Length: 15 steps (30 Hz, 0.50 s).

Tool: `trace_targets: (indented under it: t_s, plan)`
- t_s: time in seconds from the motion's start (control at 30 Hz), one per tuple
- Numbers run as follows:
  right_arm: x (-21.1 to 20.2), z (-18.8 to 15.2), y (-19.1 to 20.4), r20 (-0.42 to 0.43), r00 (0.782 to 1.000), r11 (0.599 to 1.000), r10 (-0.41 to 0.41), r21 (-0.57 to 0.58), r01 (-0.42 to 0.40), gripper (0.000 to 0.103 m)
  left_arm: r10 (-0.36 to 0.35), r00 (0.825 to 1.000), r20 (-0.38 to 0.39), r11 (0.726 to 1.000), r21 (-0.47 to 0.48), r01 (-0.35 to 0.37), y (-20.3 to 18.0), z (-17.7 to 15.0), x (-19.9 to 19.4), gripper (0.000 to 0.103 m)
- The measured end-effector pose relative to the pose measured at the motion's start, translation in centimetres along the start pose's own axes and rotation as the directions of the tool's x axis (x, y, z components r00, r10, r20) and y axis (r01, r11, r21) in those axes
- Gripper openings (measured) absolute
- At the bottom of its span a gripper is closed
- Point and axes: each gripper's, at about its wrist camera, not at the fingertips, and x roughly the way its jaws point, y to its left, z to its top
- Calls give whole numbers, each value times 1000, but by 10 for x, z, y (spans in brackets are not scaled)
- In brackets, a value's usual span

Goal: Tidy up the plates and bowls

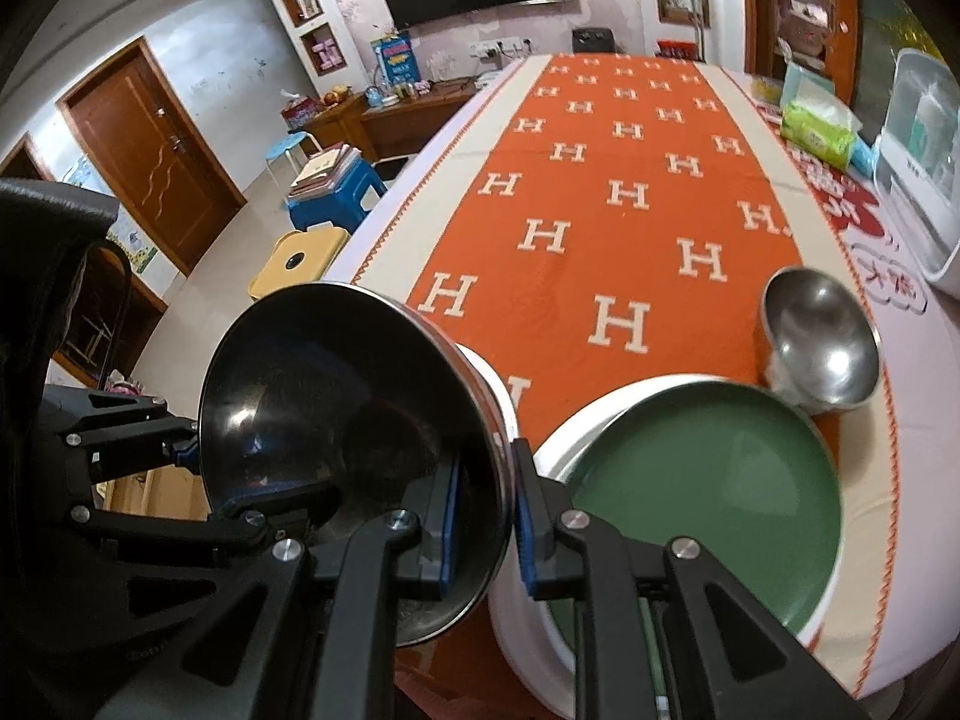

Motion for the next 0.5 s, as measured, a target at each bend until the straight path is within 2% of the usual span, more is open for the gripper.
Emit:
trace_targets:
  t_s: [0.17,0.33,0.5]
  plan:
    - [15,0,2,-24,1000,999,6,51,-4,17,-23,999,-30,1000,18,23,14,2,13,33]
    - [27,0,6,-53,999,997,6,82,-1,17,-10,999,-50,1000,24,11,27,3,23,33]
    - [33,2,5,-65,998,994,12,107,-5,19,-24,999,-48,1000,13,25,37,5,26,33]
